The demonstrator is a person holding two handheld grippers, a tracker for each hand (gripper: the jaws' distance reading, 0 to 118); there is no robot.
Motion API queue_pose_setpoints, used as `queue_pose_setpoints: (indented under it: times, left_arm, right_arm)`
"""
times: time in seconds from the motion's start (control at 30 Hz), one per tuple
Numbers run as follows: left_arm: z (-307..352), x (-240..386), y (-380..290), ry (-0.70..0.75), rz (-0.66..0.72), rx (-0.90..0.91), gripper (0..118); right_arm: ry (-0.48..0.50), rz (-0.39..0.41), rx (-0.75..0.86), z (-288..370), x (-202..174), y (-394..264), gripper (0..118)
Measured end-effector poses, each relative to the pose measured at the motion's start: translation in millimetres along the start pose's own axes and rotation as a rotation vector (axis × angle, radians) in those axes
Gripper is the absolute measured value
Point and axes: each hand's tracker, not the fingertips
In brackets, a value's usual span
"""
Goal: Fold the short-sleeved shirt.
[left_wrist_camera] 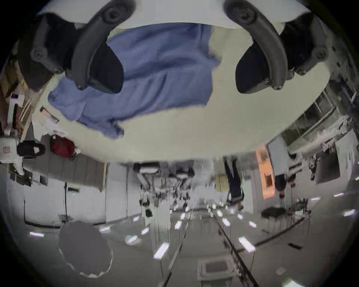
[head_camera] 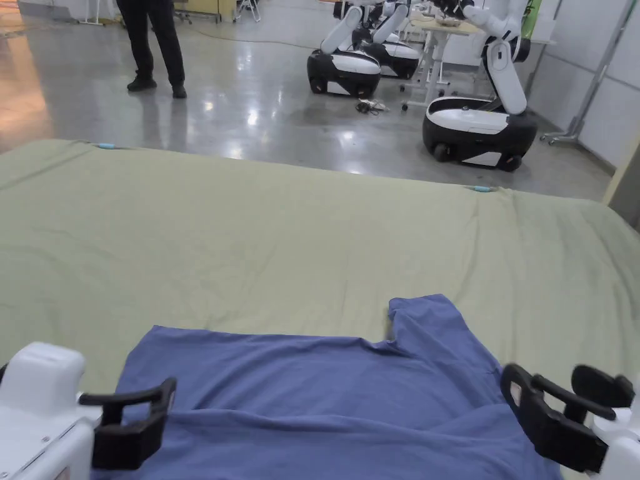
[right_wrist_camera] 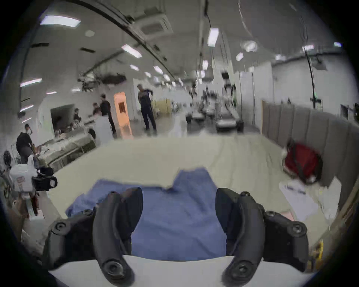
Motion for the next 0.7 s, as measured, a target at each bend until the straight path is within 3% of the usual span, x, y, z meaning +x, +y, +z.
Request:
queue_pose_setpoints:
  times: [0.07, 0.1, 0.13, 0.17, 0.2, 0.27, 0.43, 0.47, 0.5, 0.53, 0.57, 0.6, 0.63, 0.7]
  left_arm:
    - [-7.1, 13.3, 9.0, 0.07, -0.034, 0.047, 105]
    - [-11.8, 13.2, 8.6, 0.094, -0.043, 0.062, 71]
    - [-16.4, 15.2, 9.3, 0.079, -0.057, 0.058, 27]
    - [-23.7, 15.0, 8.5, 0.105, -0.073, 0.013, 0]
    - [-29.7, 13.3, 5.6, 0.109, -0.082, -0.029, 0]
    - [-41.0, 1.1, -2.8, 0.056, -0.062, -0.088, 0]
    - [-95.3, -37.5, -20.5, 0.081, -0.067, -0.24, 3]
    - [-109.5, -45.7, -22.4, 0.082, -0.059, -0.269, 16]
    - [-122.1, -43.5, -20.7, 0.092, -0.06, -0.32, 61]
    - [-141.4, -50.9, -21.2, 0.1, -0.057, -0.38, 84]
    - [-159.2, -57.3, -23.0, 0.105, -0.062, -0.422, 94]
    - [-178.3, -64.8, -27.1, 0.108, -0.062, -0.443, 94]
    - [-193.1, -63.7, -24.8, 0.095, -0.061, -0.436, 104]
    - [-227.0, -72.1, -28.6, 0.132, -0.06, -0.502, 104]
  right_arm:
    - [-0.004, 0.051, 0.028, -10.2, -16.3, 2.7, 83]
    - [0.005, 0.059, 0.012, -14.7, -24.2, 3.9, 67]
    - [0.037, 0.07, 0.0, -18.6, -29.5, 4.6, 39]
    - [0.045, 0.075, -0.007, -22.6, -33.6, 3.3, 14]
    - [0.037, 0.082, -0.012, -28.2, -34.3, 1.5, 9]
    - [0.071, 0.109, -0.04, -32.8, -35.5, -1.3, 9]
    - [0.066, 0.127, -0.07, -51.2, -27.0, -6.3, 9]
    - [0.065, 0.126, -0.077, -55.0, -24.5, -6.3, 9]
    - [0.058, 0.125, -0.088, -60.4, -20.7, -7.3, 9]
    - [0.05, 0.125, -0.097, -65.3, -16.7, -8.7, 9]
    - [0.041, 0.125, -0.106, -69.9, -12.8, -10.2, 9]
    - [0.029, 0.124, -0.119, -74.1, -9.7, -10.0, 9]
    - [0.015, 0.121, -0.139, -80.4, -4.4, -12.3, 9]
    - [-0.01, 0.12, -0.184, -92.3, 6.3, -17.6, 9]
